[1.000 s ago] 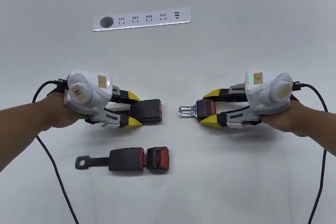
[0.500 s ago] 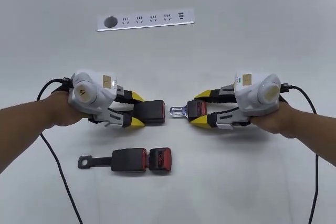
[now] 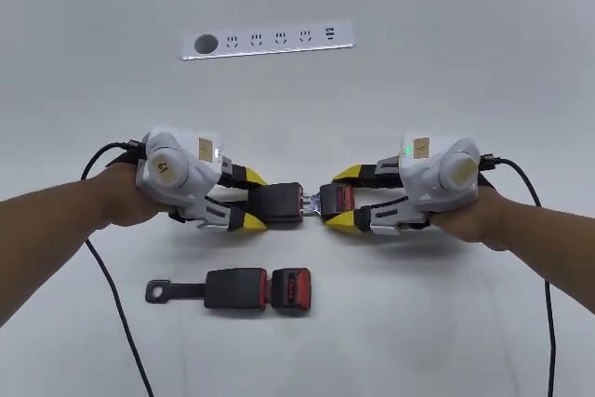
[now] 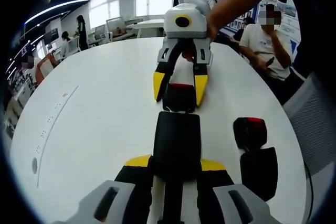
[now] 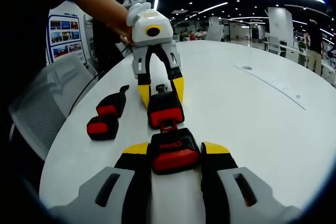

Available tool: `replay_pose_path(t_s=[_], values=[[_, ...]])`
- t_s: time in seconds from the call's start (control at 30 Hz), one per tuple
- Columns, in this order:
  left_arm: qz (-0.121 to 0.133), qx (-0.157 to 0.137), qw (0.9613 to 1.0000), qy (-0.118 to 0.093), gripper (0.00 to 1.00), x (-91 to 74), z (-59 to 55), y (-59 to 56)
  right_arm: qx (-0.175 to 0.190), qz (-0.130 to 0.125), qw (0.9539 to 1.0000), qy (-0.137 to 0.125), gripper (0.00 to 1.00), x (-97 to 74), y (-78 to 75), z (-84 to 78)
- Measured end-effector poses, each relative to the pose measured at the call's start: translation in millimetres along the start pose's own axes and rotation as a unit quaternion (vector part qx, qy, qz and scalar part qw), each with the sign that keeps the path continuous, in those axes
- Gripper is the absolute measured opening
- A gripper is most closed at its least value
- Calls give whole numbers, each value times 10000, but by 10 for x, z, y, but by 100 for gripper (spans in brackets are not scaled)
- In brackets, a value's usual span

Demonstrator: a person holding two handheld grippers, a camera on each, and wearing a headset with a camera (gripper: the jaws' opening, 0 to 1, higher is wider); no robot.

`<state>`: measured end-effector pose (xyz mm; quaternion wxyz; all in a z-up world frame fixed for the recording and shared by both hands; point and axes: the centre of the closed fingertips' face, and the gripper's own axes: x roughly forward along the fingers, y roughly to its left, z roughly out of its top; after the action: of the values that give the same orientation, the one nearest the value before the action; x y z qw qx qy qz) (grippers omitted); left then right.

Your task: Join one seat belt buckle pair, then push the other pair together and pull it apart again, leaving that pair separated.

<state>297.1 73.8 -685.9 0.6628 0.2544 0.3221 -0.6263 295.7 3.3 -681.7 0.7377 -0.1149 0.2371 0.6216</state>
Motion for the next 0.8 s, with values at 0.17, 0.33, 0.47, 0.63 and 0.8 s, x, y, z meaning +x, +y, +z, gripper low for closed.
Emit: replay_pose_path(t_s=[0.17, 0.33, 0.47, 0.63, 0.8], values=[[13, -19, 10000, -24, 33, 1, 12, -3, 37, -12, 10000, 11, 34, -15, -4, -3], [20, -48, 10000, 1, 32, -1, -3, 11, 46, -31, 10000, 20, 34, 13, -2, 22], [24, -85, 10000, -3, 32, 1, 3, 6, 87, -63, 9999, 8, 34, 23, -12, 26], [22, -98, 9999, 32, 32, 1, 11, 2, 91, -65, 9999, 41, 34, 164, 7, 97], [14, -125, 9999, 26, 32, 3, 6, 12, 106, -39, 9999, 67, 34, 161, -26, 66]])
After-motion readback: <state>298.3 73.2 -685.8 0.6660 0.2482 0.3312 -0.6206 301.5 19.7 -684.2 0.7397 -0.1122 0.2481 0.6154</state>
